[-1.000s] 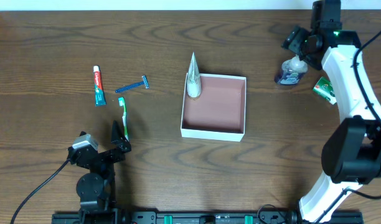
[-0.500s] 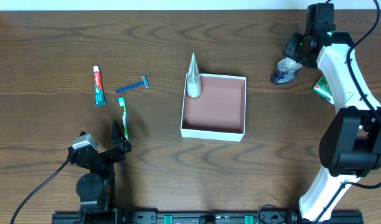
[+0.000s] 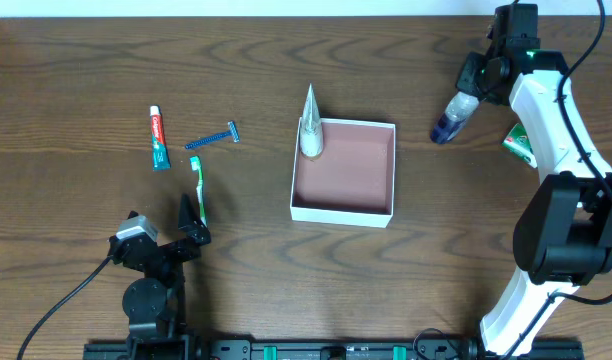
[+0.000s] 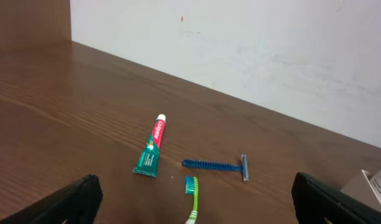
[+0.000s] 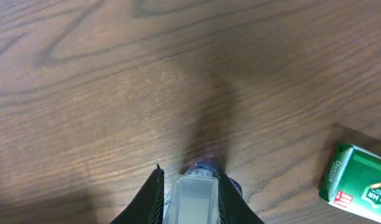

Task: Pack container
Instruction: 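Move the right gripper to the pump soap bottle and grasp it, then carry the soap bottle with the right gripper into the box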

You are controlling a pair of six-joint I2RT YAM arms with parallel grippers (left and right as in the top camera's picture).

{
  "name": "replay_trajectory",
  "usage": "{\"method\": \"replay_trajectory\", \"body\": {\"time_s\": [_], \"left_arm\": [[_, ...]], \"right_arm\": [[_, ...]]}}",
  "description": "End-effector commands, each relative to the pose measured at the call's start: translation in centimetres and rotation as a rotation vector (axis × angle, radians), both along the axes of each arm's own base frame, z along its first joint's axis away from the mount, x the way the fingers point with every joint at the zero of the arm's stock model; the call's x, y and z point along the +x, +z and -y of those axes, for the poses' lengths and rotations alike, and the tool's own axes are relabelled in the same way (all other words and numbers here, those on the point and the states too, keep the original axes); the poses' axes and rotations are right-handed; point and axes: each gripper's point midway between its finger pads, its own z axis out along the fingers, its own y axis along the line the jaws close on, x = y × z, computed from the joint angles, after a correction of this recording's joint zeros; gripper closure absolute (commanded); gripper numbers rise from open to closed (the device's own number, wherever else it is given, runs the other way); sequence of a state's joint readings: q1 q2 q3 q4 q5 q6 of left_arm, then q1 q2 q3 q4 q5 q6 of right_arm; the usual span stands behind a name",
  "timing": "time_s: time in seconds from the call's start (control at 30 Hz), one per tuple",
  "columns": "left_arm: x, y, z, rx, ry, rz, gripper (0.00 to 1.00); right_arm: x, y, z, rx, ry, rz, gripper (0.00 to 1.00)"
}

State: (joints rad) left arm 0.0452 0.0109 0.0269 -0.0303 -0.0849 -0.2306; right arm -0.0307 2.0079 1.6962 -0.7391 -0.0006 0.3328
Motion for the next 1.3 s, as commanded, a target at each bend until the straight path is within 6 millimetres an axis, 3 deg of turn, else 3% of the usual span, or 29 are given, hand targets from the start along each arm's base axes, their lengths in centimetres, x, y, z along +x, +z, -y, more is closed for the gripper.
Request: {"method": "replay_trajectory", "body": {"time_s": [0.0, 0.13, 0.33, 0.5, 0.63, 0.77, 0.93, 1.27], "left_arm": [[-0.1, -1.8, -0.3, 0.015, 0.014, -0.056, 0.02], [-0.1, -1.8, -0.3, 0.015, 0.014, -0.056, 0.02], [-0.1, -1.8, -0.3, 0.015, 0.014, -0.056, 0.02], [-0.1, -1.8, -0.3, 0.015, 0.014, -0.056, 0.02], [-0.1, -1.8, -0.3, 0.015, 0.014, -0.056, 0.02], [-0.1, -1.8, -0.3, 0.015, 0.014, -0.056, 0.02], [-0.1, -1.8, -0.3, 0.015, 0.014, -0.056, 0.02], [-0.1, -1.8, -0.3, 0.015, 0.014, -0.056, 0.02]], "right_arm": [[-0.1, 1.7, -2.1, 0.036, 0.144, 0.035, 0.97], [-0.3, 4.3, -3.6, 0.045, 0.271, 0.101, 0.98], [-1.9, 10.5, -8.0, 0.042, 0.506, 0.249, 0.98], [-4.5, 15.6, -12.7, 0.01, 0.64, 0.36, 0.97], [-6.9, 18.2, -16.9, 0.018, 0.734, 0.416, 0.96], [-8.6, 18.0, -20.2, -0.008, 0.797, 0.404, 0.96], [-9.9, 16.0, -22.8, -0.059, 0.84, 0.338, 0.98], [-9.4, 12.0, -24.6, -0.115, 0.832, 0.244, 0.99]]}}
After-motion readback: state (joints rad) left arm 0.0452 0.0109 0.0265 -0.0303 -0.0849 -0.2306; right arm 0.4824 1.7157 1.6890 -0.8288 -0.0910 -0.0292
